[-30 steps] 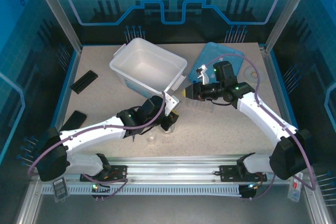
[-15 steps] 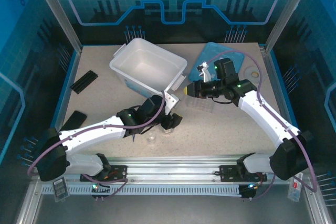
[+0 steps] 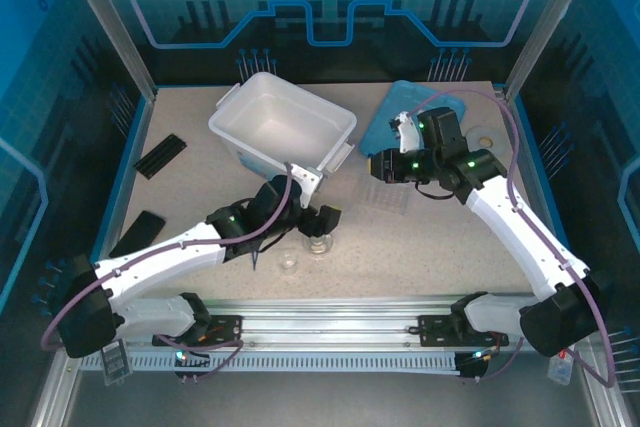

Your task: Organize the chemistry lab equipment

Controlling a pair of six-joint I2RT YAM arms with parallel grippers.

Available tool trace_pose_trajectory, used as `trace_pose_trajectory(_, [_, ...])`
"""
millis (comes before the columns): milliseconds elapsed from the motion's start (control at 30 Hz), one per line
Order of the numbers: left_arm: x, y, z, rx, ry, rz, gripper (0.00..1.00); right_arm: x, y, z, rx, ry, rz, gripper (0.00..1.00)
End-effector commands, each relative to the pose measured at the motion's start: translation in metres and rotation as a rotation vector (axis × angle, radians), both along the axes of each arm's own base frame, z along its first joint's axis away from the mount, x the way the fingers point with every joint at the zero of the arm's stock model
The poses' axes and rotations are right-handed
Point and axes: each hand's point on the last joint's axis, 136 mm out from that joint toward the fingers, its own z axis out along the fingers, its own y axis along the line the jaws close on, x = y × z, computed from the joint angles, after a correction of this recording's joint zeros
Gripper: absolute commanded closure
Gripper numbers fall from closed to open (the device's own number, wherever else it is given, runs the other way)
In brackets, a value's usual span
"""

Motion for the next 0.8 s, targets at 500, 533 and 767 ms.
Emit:
trace_pose_trajectory(500, [0.007,0.021,-0.019,0.022,0.064,0.114,0.05,0.011,-0.071,-0.022,-0.362,-0.071,-0.274,0.82])
trace_pose_trajectory(533, [0.007,0.022,-0.019,0.022,0.064,0.118,0.05,0.012,-0.073,-0.023,-0.369,-0.074,-0.289,0.82])
trace_pose_trajectory(767, [0.006,0.026,-0.022,0.031,0.067,0.128,0.05,0.019,-0.078,-0.026,-0.438,-0.131,-0.351,0.82])
